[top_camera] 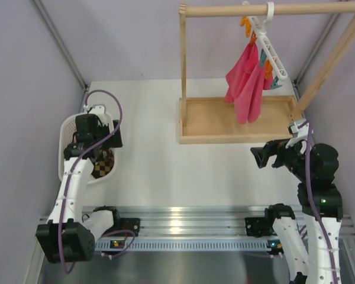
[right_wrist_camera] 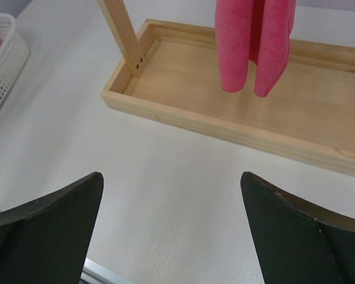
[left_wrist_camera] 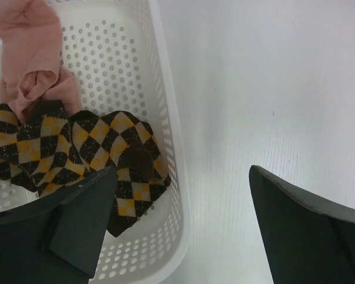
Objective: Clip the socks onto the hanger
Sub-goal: Open the clamp at the hanger.
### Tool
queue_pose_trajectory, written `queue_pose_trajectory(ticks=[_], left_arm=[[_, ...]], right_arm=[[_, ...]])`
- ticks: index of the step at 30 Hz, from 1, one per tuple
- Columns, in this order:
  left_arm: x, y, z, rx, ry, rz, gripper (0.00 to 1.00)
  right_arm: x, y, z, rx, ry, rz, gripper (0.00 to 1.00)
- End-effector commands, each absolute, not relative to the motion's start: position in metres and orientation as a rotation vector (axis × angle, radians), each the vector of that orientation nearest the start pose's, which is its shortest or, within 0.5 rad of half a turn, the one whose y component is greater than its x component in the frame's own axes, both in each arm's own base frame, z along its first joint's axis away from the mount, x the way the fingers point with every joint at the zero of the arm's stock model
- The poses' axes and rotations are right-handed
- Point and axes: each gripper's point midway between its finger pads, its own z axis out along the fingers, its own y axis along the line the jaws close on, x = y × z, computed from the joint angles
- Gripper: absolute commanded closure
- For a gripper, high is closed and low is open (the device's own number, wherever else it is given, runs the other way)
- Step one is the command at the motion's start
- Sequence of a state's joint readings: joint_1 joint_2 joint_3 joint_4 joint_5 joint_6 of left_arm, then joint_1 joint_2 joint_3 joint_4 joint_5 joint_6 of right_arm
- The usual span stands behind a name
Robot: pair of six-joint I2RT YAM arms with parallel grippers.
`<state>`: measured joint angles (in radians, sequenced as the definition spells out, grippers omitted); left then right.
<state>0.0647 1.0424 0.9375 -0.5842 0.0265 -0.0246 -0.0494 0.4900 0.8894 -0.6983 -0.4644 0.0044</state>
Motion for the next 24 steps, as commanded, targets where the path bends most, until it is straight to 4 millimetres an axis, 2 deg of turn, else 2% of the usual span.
queue_pose_trajectory(ticks=[1,5,6,7,9,10,11,12,13,14,15,16,17,18,19,20,22,24], left_arm=[[0.311,0.015,0.214,-0.069,2.156,0.001,0.02],[0.315,-0.010,0.252,0.076,2.042,-0.127,0.02],[0.316,-0.016,0.268,0.099,1.991,-0.157,0.02],[0.314,-0.035,0.278,0.173,1.954,-0.260,0.03],[0.311,-0.057,0.300,0.284,1.864,-0.374,0.04],[0.308,-0.069,0.307,0.329,1.830,-0.436,0.05],[0.305,-0.089,0.324,0.418,1.747,-0.528,0.06],[0.303,-0.098,0.329,0.452,1.717,-0.568,0.06],[0.305,-0.106,0.334,0.488,1.687,-0.590,0.06],[0.302,-0.126,0.338,0.551,1.656,-0.636,0.07],[0.303,-0.137,0.351,0.599,1.606,-0.635,0.07],[0.309,-0.148,0.349,0.640,1.605,-0.646,0.08],[0.303,-0.172,0.351,0.720,1.581,-0.682,0.08],[0.311,-0.184,0.359,0.766,1.552,-0.671,0.09],[0.305,-0.204,0.362,0.827,1.523,-0.708,0.11],[0.306,-0.214,0.368,0.854,1.499,-0.721,0.13],[0.308,-0.240,0.390,0.895,1.399,-0.777,0.16],[0.312,-0.257,0.404,0.870,1.355,-0.838,0.21]], right_arm=[[0.206,0.068,0.302,-0.186,1.749,0.430,0.00],[0.201,0.069,0.330,-0.164,1.689,0.440,0.00],[0.202,0.069,0.337,-0.165,1.688,0.441,0.00],[0.197,0.069,0.360,-0.185,1.644,0.426,0.00],[0.200,0.072,0.379,-0.210,1.631,0.437,0.00],[0.195,0.075,0.401,-0.232,1.593,0.438,0.00],[0.201,0.076,0.408,-0.229,1.604,0.455,0.00],[0.203,0.078,0.417,-0.230,1.597,0.476,0.00],[0.197,0.081,0.445,-0.229,1.543,0.493,0.00],[0.206,0.083,0.451,-0.227,1.552,0.515,0.00],[0.205,0.087,0.463,-0.242,1.531,0.540,0.02],[0.199,0.090,0.491,-0.241,1.471,0.556,0.04],[0.208,0.090,0.499,-0.237,1.469,0.571,0.05],[0.209,0.092,0.511,-0.242,1.446,0.581,0.07],[0.203,0.092,0.533,-0.243,1.401,0.583,0.08],[0.214,0.091,0.536,-0.233,1.410,0.585,0.08],[0.219,0.083,0.555,-0.196,1.375,0.548,0.12],[0.238,0.071,0.559,-0.130,1.382,0.508,0.19]])
